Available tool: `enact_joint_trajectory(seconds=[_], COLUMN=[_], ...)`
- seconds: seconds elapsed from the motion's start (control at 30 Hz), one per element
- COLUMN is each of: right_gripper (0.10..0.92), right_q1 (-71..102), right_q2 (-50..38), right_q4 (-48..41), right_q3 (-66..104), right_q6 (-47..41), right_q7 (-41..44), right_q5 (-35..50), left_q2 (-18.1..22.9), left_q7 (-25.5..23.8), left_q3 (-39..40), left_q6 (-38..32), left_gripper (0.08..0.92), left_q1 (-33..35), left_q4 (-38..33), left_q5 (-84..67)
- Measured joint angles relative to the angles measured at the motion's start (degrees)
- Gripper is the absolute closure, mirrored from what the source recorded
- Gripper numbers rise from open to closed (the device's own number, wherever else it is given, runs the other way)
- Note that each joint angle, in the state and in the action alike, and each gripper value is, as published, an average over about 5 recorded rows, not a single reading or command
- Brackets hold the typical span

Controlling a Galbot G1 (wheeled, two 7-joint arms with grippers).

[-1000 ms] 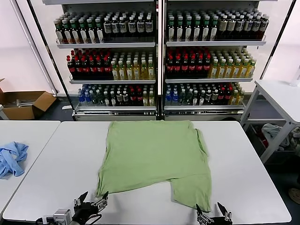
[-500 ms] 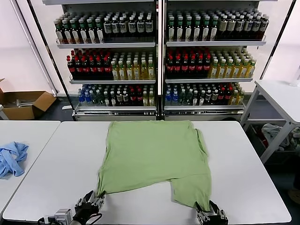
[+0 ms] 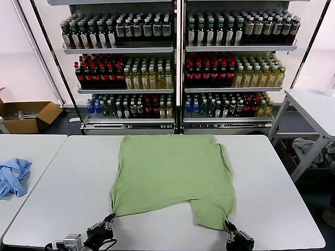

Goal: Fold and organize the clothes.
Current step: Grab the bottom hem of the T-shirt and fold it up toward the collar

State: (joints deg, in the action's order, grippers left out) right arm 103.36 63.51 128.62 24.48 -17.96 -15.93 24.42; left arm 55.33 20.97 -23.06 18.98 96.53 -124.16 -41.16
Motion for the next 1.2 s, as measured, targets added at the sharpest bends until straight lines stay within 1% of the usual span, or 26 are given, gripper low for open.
enact_joint_trajectory(seconds=[0.4, 0.6, 0.9, 1.2], right_gripper=[0.919, 0.919, 0.919, 0.919], right_q1=[-2.33, -6.21, -17.19, -30.45], right_q2=[-1.30, -2.52, -5.00, -6.53], right_q4=[2.09, 1.65, -2.50, -10.20], right_q3=[3.22, 3.81, 2.51, -2.29], right_q6=[-0.59, -2.40, -4.59, -4.54], right_q7=[0.60, 0.77, 1.53, 3.25], right_q5=[-0.44, 0.27, 1.40, 1.55], left_q2=[-1.13, -1.46, -1.12, 0.55], left_q7=[0.96, 1.67, 3.48, 4.94], left_q3=[-1.10, -0.64, 1.08, 4.73], left_q6=[-1.69, -0.98, 1.66, 4.88], left_gripper=[0.921, 0.921, 0.921, 0.921], left_q1=[-1.58, -4.25, -12.97, -24.04], left_q4=[-1.94, -2.30, -0.96, 3.13], left_q5=[-0.72, -1.76, -3.52, -3.74])
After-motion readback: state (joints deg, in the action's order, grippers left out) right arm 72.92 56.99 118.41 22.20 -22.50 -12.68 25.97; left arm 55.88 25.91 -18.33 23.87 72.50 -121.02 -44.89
